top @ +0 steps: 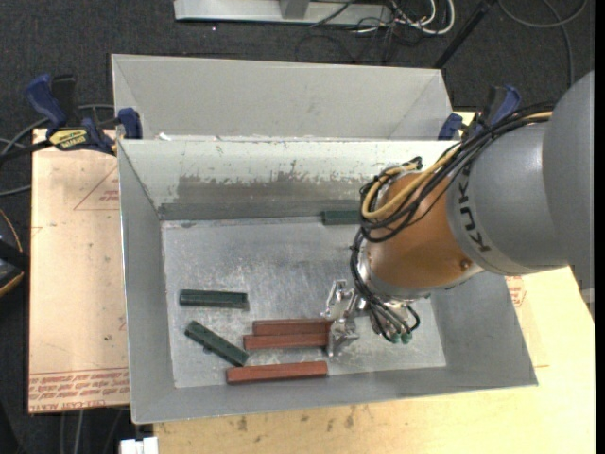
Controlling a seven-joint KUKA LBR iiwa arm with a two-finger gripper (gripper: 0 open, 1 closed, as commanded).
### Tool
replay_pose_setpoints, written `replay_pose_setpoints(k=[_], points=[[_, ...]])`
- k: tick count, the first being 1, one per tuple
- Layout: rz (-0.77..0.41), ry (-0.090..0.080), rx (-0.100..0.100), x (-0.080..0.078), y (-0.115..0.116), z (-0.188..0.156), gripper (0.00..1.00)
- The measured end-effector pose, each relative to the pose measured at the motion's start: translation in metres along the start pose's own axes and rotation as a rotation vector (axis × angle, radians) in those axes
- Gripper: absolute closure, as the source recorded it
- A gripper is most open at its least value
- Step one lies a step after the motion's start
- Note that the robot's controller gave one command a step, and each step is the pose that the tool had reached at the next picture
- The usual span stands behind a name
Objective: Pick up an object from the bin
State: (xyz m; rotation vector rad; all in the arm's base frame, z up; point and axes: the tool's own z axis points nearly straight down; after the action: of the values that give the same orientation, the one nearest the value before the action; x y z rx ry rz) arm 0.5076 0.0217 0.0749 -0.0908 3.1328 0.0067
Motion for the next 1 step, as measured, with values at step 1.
replay_pose_setpoints(k=[1], points=[[0.001, 0.014, 0.003, 0.0073, 0.0051, -0.048, 1.0]])
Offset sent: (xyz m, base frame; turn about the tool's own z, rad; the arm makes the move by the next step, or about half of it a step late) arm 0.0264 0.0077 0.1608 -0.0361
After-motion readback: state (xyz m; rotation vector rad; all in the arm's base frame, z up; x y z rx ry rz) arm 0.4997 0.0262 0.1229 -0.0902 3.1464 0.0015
